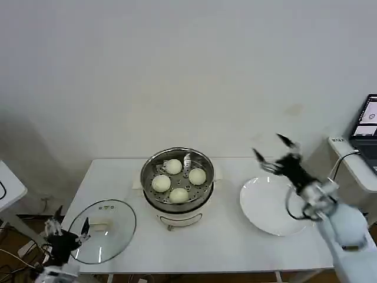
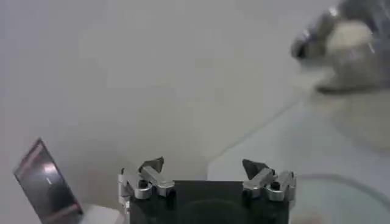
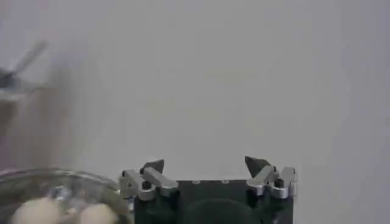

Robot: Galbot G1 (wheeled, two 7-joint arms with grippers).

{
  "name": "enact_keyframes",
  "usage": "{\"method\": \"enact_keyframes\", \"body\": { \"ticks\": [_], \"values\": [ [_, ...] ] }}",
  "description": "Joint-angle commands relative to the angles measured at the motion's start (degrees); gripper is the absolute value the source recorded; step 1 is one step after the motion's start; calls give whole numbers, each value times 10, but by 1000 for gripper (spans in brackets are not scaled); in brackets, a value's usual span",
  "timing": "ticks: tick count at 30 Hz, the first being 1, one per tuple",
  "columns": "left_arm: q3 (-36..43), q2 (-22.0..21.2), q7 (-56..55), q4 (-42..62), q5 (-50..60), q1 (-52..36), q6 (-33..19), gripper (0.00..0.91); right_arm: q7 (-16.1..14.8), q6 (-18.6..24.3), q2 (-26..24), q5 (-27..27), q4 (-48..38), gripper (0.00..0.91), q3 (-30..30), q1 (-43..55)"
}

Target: Take steamed baozi put them in steamer then cover it.

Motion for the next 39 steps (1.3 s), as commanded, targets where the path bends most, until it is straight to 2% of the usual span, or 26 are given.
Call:
{"method": "enact_keyframes", "body": {
  "ticks": [1,8,13,25,39],
  "values": [
    [46,-1,-38,99,366,-7,-82,907,30,85,123,-57,36,907,275,-251],
    [88,10,-37,129,414,-54,-60,907,10,76,132,-44,41,907,249,-270],
    [109,17,-21,170,437,-91,-55,907,8,68,125,-33,52,907,222,-286],
    [99,28,-3,184,439,-93,-45,907,3,68,132,-39,57,907,198,-279],
    [105,46,8,244,429,-161,-43,907,2,72,144,-54,62,907,195,-286]
  ]
}}
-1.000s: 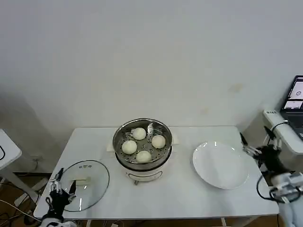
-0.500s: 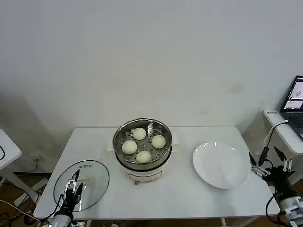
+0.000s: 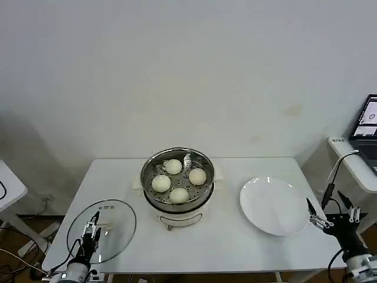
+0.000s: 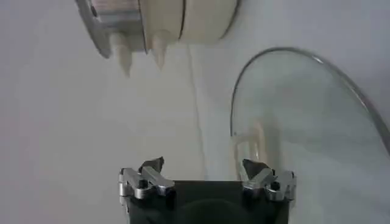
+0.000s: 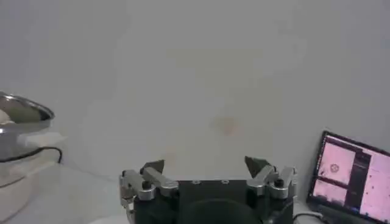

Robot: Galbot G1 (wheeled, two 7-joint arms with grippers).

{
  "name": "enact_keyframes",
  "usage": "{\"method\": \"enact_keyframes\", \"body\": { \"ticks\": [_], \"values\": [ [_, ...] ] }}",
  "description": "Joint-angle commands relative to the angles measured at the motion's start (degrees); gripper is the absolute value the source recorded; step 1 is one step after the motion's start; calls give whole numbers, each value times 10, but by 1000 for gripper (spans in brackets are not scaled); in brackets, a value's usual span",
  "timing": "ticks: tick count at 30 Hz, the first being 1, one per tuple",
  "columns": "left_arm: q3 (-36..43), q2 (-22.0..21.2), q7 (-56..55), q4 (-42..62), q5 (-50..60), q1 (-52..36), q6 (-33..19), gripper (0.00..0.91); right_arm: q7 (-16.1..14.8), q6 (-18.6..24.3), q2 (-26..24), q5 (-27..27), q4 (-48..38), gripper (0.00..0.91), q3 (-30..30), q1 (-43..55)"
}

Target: Take steamed baozi put them in steamer then cover it.

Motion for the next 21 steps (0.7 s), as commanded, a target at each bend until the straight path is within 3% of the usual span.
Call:
{"method": "enact_keyframes", "body": {
  "ticks": [1,17,18,19,21],
  "values": [
    [7,6,7,45,10,-53,0,907,-2,5,9,-13,3,907,1,-12],
    [17,4,10,79,-8,-104,5,907,-2,13,22,-23,3,907,4,-18],
    [18,2,9,82,-9,-106,5,826,-2,13,22,-23,3,907,3,-18],
    [19,1,8,85,-10,-108,5,584,-2,13,23,-23,4,907,3,-18],
    [20,-1,9,90,-12,-111,4,252,-2,14,24,-23,5,907,3,-19]
  ]
}}
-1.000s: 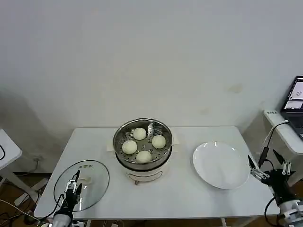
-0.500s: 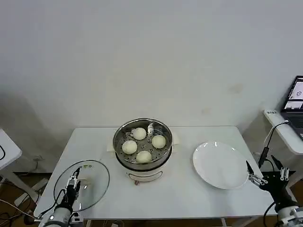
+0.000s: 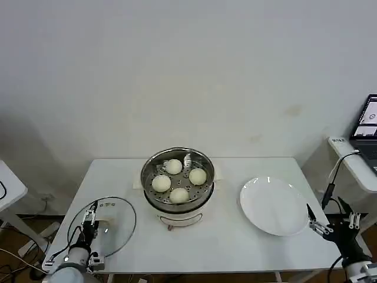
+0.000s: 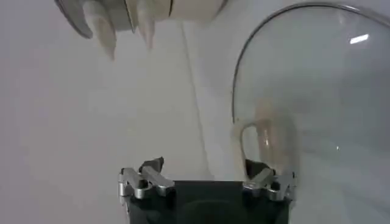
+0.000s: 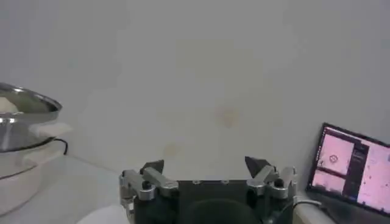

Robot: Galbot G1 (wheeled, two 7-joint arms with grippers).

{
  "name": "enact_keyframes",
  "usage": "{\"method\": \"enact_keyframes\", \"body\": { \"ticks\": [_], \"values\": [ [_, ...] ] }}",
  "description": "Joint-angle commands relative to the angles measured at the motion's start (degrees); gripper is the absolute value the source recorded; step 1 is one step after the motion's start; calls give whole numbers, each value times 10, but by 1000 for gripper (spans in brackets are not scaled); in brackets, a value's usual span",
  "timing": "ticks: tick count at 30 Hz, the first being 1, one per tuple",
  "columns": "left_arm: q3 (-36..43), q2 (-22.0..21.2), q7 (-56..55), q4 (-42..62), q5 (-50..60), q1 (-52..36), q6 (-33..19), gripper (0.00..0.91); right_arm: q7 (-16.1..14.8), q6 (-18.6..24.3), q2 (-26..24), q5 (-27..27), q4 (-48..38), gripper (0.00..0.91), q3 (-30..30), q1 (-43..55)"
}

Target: Take steamed baozi put them in steamer then cover it.

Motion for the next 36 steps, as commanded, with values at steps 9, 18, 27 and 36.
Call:
{"method": "enact_keyframes", "body": {
  "ticks": [9,18,27,36],
  "values": [
    [6,-11,-7,45,-13,-31,-5,0,-1,4,7,-5,3,907,-2,-7],
    [10,-17,-16,57,-14,-36,-18,0,-1,7,10,-7,4,907,-8,-8],
    [-1,-32,-66,39,-21,-31,-24,0,0,8,11,-8,10,907,-16,-7],
    [-35,-59,-106,-72,-40,14,-1,0,0,8,8,-4,11,907,-15,-4]
  ]
}}
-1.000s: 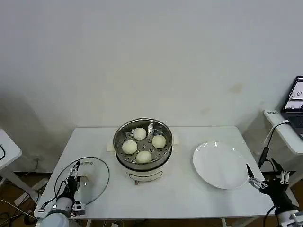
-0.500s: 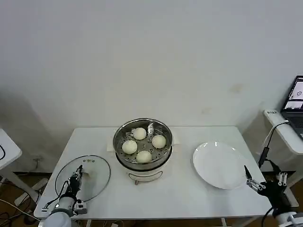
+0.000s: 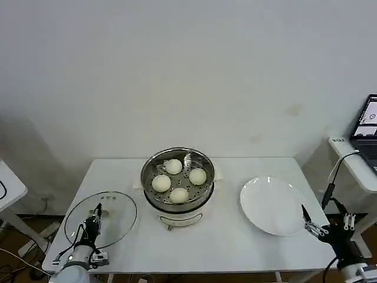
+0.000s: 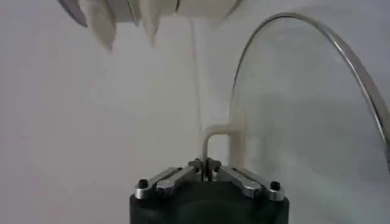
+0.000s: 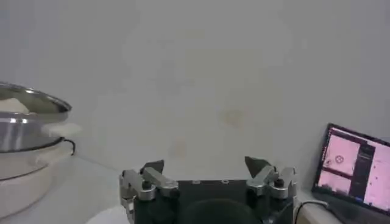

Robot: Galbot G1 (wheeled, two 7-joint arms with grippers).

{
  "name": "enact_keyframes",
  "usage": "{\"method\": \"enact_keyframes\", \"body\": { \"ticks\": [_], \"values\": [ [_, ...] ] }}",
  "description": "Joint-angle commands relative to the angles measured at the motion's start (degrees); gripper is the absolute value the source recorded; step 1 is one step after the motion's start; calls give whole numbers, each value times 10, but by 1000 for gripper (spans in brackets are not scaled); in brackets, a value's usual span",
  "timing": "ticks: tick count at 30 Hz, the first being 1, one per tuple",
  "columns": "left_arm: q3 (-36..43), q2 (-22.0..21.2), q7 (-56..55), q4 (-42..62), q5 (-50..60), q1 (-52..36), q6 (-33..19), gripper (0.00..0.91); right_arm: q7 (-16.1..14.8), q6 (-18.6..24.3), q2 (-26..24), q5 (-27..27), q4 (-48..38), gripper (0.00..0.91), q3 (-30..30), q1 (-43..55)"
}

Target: Take steamed baozi put them in steamer then cover it.

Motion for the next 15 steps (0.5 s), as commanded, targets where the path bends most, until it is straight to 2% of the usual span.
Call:
{"method": "enact_keyframes", "body": {
  "ticks": [1,9,15],
  "values": [
    [-28,-18,-46,-117,-14,43,20,0,0,0,-1,1,0,907,-4,4],
    [-47,11,-3,-225,-54,84,55,0,1,1,-2,1,-4,907,-5,10],
    [-28,46,26,-258,-79,77,87,0,0,1,-1,-9,-15,907,-12,18]
  ]
}}
